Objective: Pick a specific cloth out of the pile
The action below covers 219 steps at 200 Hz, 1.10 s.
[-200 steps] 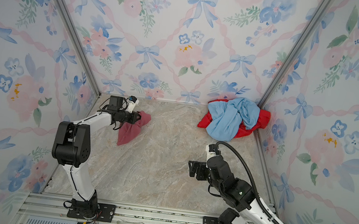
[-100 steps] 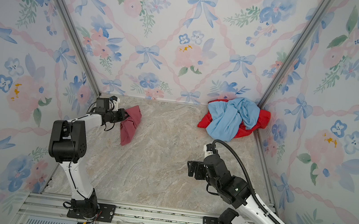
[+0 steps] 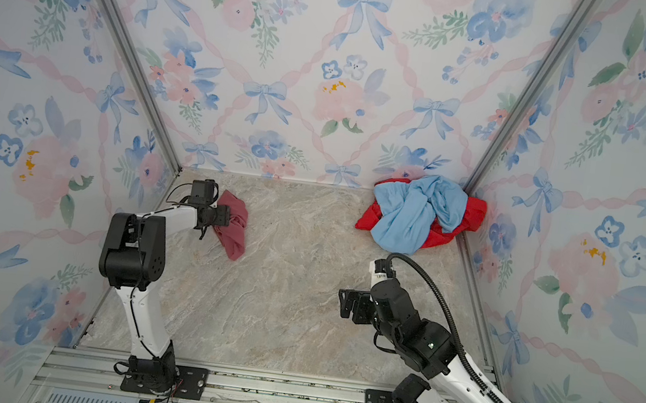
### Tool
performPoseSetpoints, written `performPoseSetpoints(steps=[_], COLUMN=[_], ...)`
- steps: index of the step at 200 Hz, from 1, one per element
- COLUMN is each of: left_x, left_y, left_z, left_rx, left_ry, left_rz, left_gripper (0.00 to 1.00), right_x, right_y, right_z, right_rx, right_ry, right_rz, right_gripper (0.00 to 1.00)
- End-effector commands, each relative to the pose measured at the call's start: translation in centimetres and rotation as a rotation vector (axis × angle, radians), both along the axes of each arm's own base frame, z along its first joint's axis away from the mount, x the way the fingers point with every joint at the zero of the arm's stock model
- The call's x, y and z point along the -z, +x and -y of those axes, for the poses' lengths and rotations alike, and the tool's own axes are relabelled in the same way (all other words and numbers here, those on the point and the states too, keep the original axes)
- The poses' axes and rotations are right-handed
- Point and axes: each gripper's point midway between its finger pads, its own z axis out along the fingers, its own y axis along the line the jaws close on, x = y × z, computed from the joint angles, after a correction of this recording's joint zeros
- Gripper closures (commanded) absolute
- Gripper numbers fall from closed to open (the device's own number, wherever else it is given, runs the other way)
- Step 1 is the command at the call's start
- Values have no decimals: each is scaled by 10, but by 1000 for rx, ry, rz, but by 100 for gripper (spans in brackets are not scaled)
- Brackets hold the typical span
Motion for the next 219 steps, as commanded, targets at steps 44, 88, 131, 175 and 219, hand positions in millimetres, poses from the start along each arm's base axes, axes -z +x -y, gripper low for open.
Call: performPoseSetpoints(steps=[44,88,131,175,219], left_x=[-47,-73,-60,-41,-1], left_y=[-24,-30,-60,-42,-14], left_z=[42,58,80,58,55], left_rx=[286,389,614,561,530], left_ry=[175,154,140,95,49], left_rz=[-63,-15,-70,-93,-115], left_gripper=[2,2,2,2,2], right_x=[1,0,4,3,6], right_y=[-1,-2,1,4,0], right_z=[1,2,-5,-12,-17], right_rx=[2,5,-8,-22,-36], right_ry=[-1,-1,-3,-3,-8], right_rz=[-19,-14,-32,-33,-43], right_gripper=[3,3,3,3,3])
